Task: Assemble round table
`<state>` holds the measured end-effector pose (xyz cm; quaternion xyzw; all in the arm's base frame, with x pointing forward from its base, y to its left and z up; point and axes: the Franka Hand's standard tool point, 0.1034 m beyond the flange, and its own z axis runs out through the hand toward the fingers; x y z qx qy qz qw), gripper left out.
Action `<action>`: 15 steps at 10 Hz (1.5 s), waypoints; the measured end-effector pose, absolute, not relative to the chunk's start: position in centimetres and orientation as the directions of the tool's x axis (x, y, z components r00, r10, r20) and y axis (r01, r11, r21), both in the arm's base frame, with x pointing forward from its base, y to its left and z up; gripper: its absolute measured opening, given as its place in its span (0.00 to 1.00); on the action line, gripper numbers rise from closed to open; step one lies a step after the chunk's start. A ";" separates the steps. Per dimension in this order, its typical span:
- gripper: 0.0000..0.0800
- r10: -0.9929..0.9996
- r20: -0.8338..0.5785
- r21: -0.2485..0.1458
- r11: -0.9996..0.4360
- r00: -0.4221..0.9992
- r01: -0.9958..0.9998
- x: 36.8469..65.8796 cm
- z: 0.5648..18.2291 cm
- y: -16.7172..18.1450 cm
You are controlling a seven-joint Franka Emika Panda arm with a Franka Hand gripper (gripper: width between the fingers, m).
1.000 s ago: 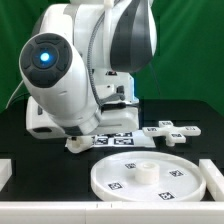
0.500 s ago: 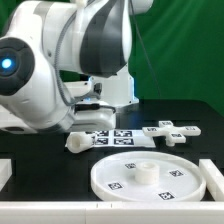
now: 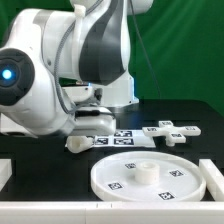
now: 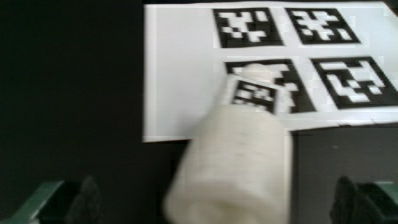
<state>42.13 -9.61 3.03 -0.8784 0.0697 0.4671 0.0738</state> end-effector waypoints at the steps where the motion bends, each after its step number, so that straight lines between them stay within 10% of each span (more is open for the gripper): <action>1: 0.81 -0.050 -0.836 -0.061 -0.981 0.546 -0.185 41.5 2.0 -9.0; 4: 0.81 -0.060 -0.852 -0.043 -0.982 0.521 -0.183 41.0 1.0 -8.4; 7: 0.50 -0.060 -0.852 -0.043 -0.982 0.520 -0.183 40.9 0.9 -8.3; 9: 0.50 -0.058 -0.851 -0.044 -0.983 0.522 -0.180 41.0 1.1 -8.2; 12: 0.50 0.015 -0.782 -0.108 -0.988 0.623 -0.111 45.1 6.0 -6.8; 15: 0.51 -0.006 -0.661 -0.098 -0.991 0.750 -0.095 45.7 5.8 -7.3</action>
Offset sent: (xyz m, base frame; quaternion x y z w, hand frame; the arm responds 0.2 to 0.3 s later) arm 0.0000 0.0000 0.0000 0.0000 0.0000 0.0000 1.0000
